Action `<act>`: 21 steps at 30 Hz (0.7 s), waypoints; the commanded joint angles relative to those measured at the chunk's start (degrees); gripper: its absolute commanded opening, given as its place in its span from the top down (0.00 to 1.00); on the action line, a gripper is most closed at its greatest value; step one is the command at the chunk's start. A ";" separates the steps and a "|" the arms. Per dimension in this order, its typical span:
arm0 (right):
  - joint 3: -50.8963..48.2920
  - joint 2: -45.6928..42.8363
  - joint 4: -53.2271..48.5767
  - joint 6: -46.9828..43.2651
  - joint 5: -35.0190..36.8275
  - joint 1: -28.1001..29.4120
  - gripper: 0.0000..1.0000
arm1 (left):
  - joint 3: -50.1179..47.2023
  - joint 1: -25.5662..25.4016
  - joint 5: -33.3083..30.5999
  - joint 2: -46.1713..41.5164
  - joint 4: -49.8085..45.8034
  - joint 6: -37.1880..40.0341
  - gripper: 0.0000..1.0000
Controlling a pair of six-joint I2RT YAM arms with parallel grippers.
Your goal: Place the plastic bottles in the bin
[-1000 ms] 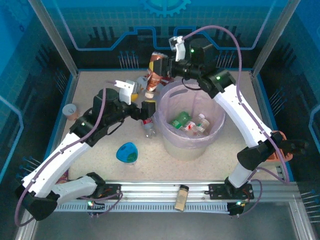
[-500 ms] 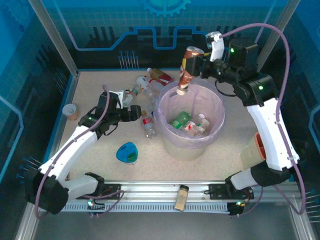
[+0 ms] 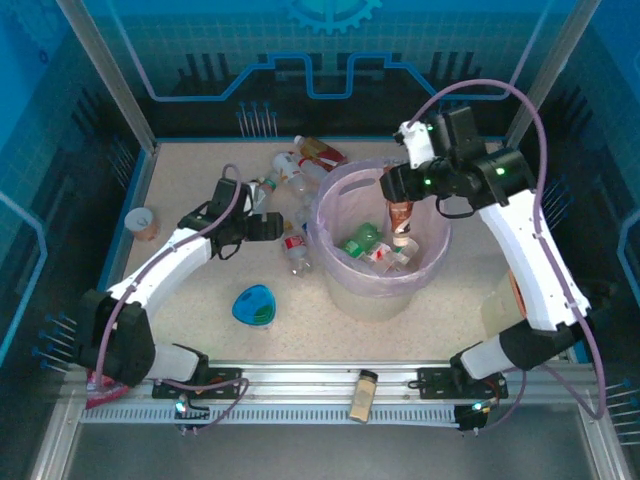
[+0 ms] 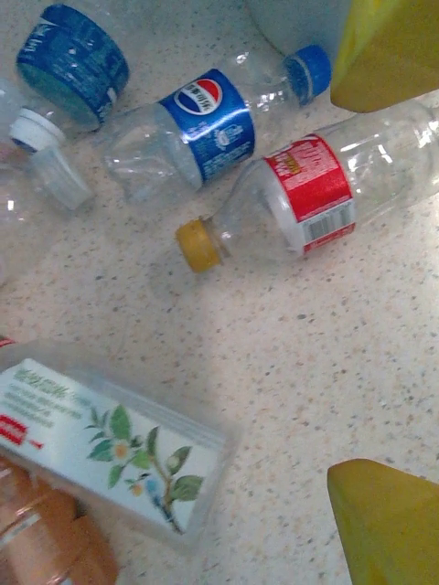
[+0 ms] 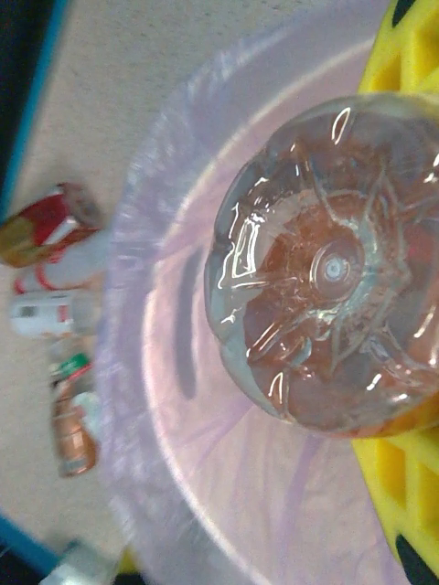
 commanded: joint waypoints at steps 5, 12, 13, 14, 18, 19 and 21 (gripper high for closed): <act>-2.20 6.45 -8.85 -4.12 3.00 2.18 0.63 | 4.80 3.47 -1.84 3.29 -1.77 4.40 0.01; -6.14 11.47 -10.18 -5.93 2.28 2.48 0.59 | 6.49 8.37 -0.32 7.61 -0.86 5.04 0.01; -6.66 11.96 -9.97 -5.95 1.94 2.49 0.58 | 6.58 8.90 0.38 8.27 -0.45 5.30 0.01; -7.21 12.33 -9.66 -5.89 1.59 2.56 0.58 | 6.55 9.23 1.19 8.81 0.11 5.72 0.01; -9.57 13.49 -7.72 -5.85 -0.03 2.49 0.53 | 7.17 9.81 3.11 12.19 1.27 7.31 0.01; -9.85 13.70 -7.64 -5.78 -0.48 2.45 0.50 | 7.24 9.89 3.27 12.90 1.58 7.42 0.01; -10.60 13.62 -7.04 -5.44 -0.87 2.67 0.39 | 7.54 9.95 3.82 14.41 2.05 7.79 0.01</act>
